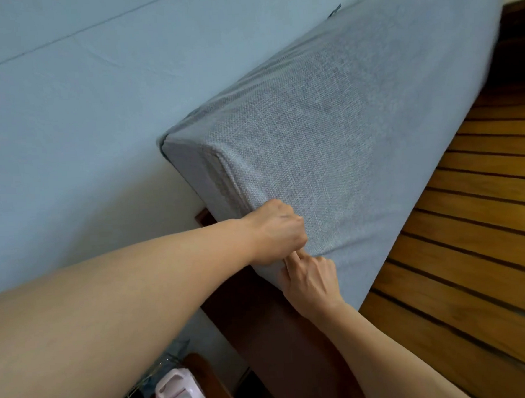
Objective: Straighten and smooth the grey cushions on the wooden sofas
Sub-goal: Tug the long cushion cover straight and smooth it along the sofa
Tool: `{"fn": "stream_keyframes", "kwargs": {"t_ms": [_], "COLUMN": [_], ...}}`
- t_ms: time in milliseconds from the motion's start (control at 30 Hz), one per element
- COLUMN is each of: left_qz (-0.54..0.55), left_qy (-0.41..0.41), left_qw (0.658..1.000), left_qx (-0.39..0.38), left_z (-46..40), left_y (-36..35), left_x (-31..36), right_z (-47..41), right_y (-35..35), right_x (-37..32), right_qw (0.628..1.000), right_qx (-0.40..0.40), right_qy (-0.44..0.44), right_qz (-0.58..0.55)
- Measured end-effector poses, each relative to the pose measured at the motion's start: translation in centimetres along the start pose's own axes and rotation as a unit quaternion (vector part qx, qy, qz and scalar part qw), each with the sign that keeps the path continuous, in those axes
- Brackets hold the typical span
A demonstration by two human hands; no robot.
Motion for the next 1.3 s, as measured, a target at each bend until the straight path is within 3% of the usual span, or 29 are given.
{"fn": "stream_keyframes", "kwargs": {"t_ms": [467,900,1133,1300], "left_qz": [0.037,0.111,0.152,0.183], "left_qy": [-0.02,-0.004,0.035,0.049], "left_qw": [0.997,0.99,0.983,0.978], "left_qx": [0.067,0.092,0.099,0.085], "left_z": [-1.1,-2.3,-0.8,0.0], "left_y": [13.6,29.1,27.6,23.3], "left_x": [7.2,15.6,15.0,13.1], "right_z": [7.3,14.8,13.9,11.6], "right_y": [14.3,31.4,31.5,28.9], "right_x": [6.4,13.4,11.9,9.4], "right_qw": [0.999,0.995,0.989,0.983], "right_qx": [0.01,-0.028,-0.033,-0.084], "right_qy": [0.006,0.09,0.13,0.132], "right_qz": [0.053,0.043,0.068,0.095]}}
Point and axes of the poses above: each hand's wrist, its own z-axis away from the middle knuckle, its own y-axis out of the back of the hand, x = y × z, the point moved 1 cm from there along -z, towards the middle knuckle, and after that the axes turned 7 degrees about x, right-handed, at the moved point
